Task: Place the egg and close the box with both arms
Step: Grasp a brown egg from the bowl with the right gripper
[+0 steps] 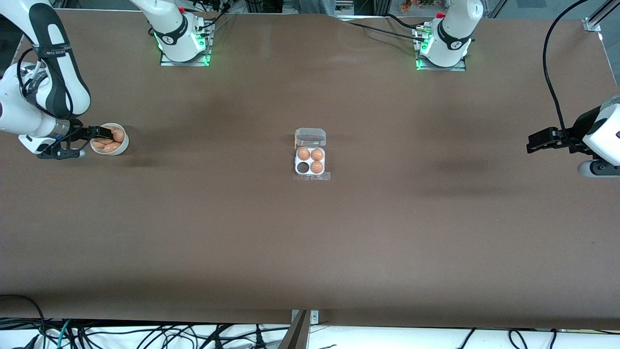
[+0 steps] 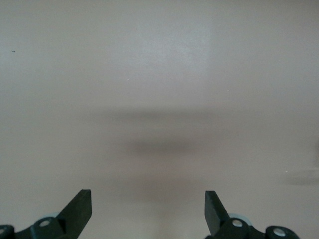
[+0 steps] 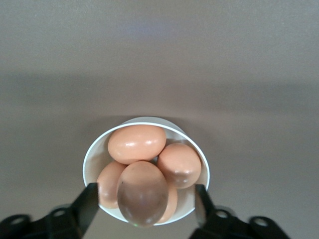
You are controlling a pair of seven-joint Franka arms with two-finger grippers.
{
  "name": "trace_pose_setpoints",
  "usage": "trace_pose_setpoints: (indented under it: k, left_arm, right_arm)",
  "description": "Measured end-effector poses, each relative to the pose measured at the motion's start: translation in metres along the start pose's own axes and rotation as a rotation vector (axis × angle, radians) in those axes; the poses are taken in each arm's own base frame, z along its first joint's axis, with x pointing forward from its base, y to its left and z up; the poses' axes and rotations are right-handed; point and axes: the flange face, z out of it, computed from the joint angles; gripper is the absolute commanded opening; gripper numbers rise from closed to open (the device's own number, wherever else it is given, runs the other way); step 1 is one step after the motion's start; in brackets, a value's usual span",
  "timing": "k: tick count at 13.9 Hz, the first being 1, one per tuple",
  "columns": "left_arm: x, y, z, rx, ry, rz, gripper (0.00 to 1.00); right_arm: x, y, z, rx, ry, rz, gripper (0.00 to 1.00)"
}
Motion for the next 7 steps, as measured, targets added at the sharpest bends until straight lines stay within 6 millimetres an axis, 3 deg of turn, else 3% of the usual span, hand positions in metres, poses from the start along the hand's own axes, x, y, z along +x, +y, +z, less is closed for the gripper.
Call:
trace_pose_setpoints:
  k: [3,7]
  left_arm:
    - [0.0000,0.0000,0.0000,0.000,0.000,0.000,1.00]
    - [0.0000,0.0000,0.0000,0.000,0.000,0.000,1.00]
  right_arm:
    - [0.0002,0.0000,0.0040,0.001,-0.008,0.000,0.61]
    - [0.0003,-0.0003,0.0057,0.002,-0.011,0.001,0.50]
